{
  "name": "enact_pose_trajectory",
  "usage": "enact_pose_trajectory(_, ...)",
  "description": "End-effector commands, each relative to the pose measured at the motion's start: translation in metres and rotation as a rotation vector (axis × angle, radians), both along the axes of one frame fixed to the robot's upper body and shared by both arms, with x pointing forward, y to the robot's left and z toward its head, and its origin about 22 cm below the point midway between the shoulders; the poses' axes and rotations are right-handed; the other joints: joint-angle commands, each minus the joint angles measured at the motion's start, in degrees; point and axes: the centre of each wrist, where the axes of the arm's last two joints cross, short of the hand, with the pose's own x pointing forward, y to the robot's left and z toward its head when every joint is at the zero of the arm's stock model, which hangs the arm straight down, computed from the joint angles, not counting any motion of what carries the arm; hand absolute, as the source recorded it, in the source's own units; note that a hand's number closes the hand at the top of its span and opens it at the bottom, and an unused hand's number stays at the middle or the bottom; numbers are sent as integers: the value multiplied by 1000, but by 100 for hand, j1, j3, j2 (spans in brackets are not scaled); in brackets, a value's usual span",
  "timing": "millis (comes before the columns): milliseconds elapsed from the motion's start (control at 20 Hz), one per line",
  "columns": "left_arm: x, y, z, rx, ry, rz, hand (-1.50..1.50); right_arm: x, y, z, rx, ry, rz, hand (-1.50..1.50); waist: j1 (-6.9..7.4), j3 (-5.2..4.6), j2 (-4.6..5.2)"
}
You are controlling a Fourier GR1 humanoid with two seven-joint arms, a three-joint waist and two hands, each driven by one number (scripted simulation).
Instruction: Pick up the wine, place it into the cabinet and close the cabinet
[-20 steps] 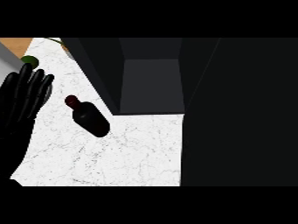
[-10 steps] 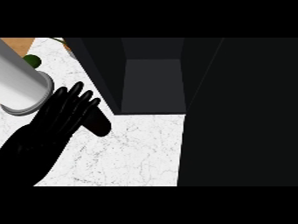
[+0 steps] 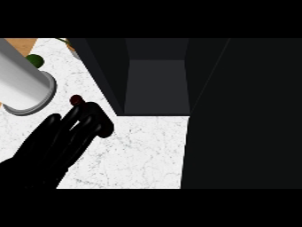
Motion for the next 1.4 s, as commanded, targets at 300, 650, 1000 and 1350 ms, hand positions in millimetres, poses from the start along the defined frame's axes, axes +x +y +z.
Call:
enact_pose_trajectory(300, -8, -16, 25, -11, 9, 44, -150, -5, 14, 6, 29, -23, 14, -150, -3, 2, 4)
enact_pose_trajectory(650, -11, -6, 8, -29, 46, 93, -150, -28, 10, 36, 23, -19, 8, -150, 1, -4, -2)
enact_pose_trajectory(1000, 14, 14, 15, -26, 134, 148, -150, -6, 18, 26, 12, -8, 7, -150, -5, -1, 8)
enact_pose_trajectory(1350, 23, 32, -18, -2, 107, 250, -150, -20, 7, 40, 6, -31, 2, -150, -11, -3, 8)
